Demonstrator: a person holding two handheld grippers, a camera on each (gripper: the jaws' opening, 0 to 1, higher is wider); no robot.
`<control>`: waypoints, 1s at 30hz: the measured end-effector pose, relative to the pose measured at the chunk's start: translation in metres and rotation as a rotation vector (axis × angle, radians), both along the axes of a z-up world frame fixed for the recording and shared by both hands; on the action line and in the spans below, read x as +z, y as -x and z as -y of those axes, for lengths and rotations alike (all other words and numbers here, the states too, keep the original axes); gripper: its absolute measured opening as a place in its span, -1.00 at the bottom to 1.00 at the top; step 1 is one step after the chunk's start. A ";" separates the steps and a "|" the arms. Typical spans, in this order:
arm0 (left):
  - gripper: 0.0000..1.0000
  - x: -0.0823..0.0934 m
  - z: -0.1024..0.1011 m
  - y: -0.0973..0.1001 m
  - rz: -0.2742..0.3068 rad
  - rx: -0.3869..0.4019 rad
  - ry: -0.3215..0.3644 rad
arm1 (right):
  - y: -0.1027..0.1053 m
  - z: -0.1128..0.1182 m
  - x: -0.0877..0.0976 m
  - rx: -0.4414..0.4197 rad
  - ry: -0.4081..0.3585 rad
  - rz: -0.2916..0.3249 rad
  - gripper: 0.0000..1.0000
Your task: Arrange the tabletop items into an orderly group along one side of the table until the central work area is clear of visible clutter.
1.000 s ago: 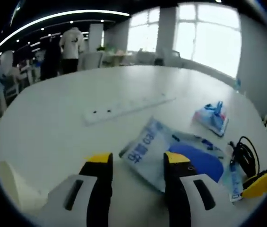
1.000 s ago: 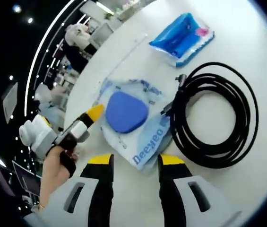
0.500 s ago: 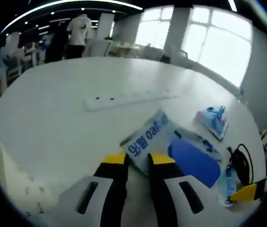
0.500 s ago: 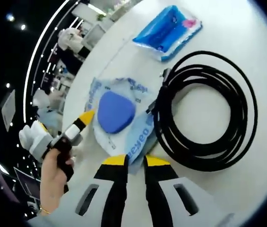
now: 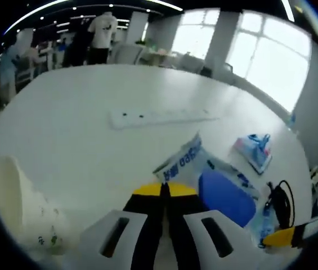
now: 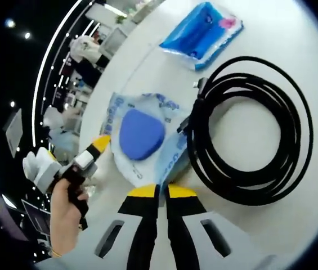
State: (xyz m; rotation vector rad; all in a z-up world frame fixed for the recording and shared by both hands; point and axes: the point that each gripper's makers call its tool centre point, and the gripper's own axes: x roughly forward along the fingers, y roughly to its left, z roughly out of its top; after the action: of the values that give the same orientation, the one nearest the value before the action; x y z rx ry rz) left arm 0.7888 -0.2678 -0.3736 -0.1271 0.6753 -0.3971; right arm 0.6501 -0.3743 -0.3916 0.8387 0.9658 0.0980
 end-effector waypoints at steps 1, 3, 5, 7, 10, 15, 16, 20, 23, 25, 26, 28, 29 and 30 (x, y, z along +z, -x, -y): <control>-1.00 0.001 0.000 0.000 0.000 0.000 0.001 | 0.000 0.000 0.001 0.000 0.000 0.001 -0.98; -1.00 0.010 -0.002 0.002 0.008 0.001 0.013 | 0.001 -0.003 0.002 0.013 0.002 0.000 -0.98; -1.00 0.019 -0.005 0.003 0.016 0.014 0.023 | 0.002 -0.006 0.002 0.018 -0.019 -0.006 -0.98; -1.00 0.025 -0.008 0.005 0.026 0.010 0.014 | 0.004 -0.010 0.004 0.022 -0.029 -0.004 -0.98; -1.00 0.038 -0.010 0.007 0.051 0.010 0.014 | 0.004 -0.014 0.007 0.030 -0.043 0.005 -0.98; -1.00 0.060 -0.014 0.008 0.089 0.021 0.012 | 0.003 -0.022 0.015 0.034 -0.102 0.018 -0.98; -1.00 0.063 -0.014 0.008 0.093 0.021 0.013 | 0.003 -0.024 0.016 0.036 -0.116 0.017 -0.98; -1.00 0.077 -0.019 0.009 0.121 0.024 -0.006 | 0.002 -0.029 0.021 0.039 -0.181 0.021 -0.98; -1.00 0.087 -0.022 0.013 0.135 0.032 -0.004 | -0.001 -0.028 0.027 0.040 -0.194 0.036 -0.98; -1.00 0.094 -0.025 0.016 0.145 0.046 -0.003 | -0.003 -0.027 0.032 0.042 -0.201 0.048 -0.98; -1.00 0.098 -0.027 0.018 0.151 0.046 -0.005 | -0.003 -0.026 0.034 0.041 -0.199 0.051 -0.98; -1.00 0.103 -0.027 0.021 0.174 0.024 -0.031 | -0.005 -0.023 0.037 0.045 -0.193 0.059 -0.98; -1.00 0.105 -0.028 0.022 0.173 0.026 -0.037 | -0.006 -0.022 0.038 0.046 -0.191 0.061 -0.98; -1.00 0.107 -0.029 0.024 0.179 0.028 -0.036 | -0.008 -0.020 0.041 0.050 -0.182 0.072 -0.98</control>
State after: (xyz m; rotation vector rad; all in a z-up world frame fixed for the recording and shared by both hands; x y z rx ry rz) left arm 0.7647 -0.2389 -0.2663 -0.0653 0.5039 -0.3647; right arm 0.6581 -0.3544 -0.3507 0.9714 0.9199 0.2605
